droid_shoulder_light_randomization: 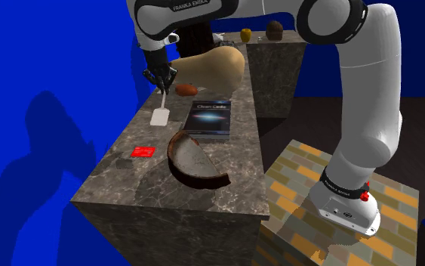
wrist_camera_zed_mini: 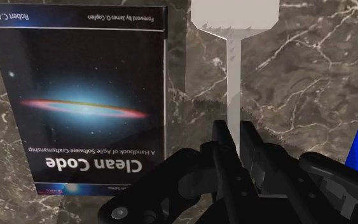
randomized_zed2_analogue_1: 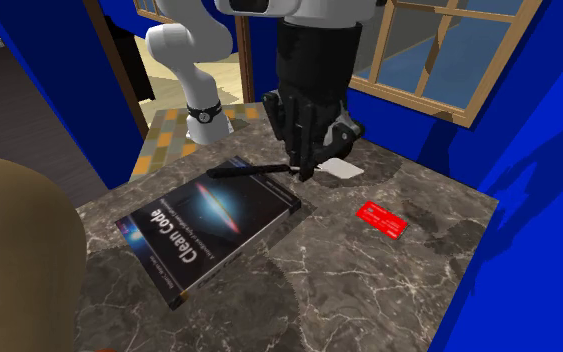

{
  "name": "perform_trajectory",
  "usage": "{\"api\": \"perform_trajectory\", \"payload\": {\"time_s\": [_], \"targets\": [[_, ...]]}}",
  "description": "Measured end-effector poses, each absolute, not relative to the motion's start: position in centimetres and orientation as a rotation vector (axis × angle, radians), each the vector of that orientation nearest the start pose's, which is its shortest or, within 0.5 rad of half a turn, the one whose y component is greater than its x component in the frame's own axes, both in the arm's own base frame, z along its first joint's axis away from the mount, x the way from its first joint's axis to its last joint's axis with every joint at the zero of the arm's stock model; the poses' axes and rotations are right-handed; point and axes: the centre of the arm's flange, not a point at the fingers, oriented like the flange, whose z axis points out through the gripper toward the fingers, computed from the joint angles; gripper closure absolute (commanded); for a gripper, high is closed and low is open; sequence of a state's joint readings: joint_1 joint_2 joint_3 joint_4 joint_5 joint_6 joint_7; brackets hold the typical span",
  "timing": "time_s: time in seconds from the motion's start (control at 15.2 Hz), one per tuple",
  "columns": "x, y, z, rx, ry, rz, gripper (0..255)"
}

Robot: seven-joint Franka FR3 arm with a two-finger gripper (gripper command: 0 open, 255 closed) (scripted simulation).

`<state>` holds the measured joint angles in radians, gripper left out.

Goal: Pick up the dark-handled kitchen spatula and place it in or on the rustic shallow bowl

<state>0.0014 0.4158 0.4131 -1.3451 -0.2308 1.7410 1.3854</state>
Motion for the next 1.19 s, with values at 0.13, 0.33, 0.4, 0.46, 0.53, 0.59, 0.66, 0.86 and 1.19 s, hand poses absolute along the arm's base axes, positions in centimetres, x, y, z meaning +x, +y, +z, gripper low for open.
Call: {"api": "perform_trajectory", "payload": {"time_s": [0.13,0.33,0.4,0.46,0.53,0.59,0.66,0.86,1.19], "targets": [[63.1,21.5,51.0,-2.807,1.473,-0.094,255],[59.9,22.9,51.2,-2.808,1.472,-0.093,255],[58.6,23.5,51.4,-2.808,1.471,-0.093,255],[57.2,23.9,51.5,-2.808,1.472,-0.094,255],[56.3,24.4,51.5,-2.808,1.471,-0.094,255],[55.1,25.0,51.6,-2.808,1.472,-0.093,255],[53.9,25.8,51.7,-2.808,1.471,-0.094,255],[50.2,27.4,51.7,-2.808,1.471,-0.094,255],[44.2,30.3,52.1,-2.808,1.471,-0.093,255]]}}
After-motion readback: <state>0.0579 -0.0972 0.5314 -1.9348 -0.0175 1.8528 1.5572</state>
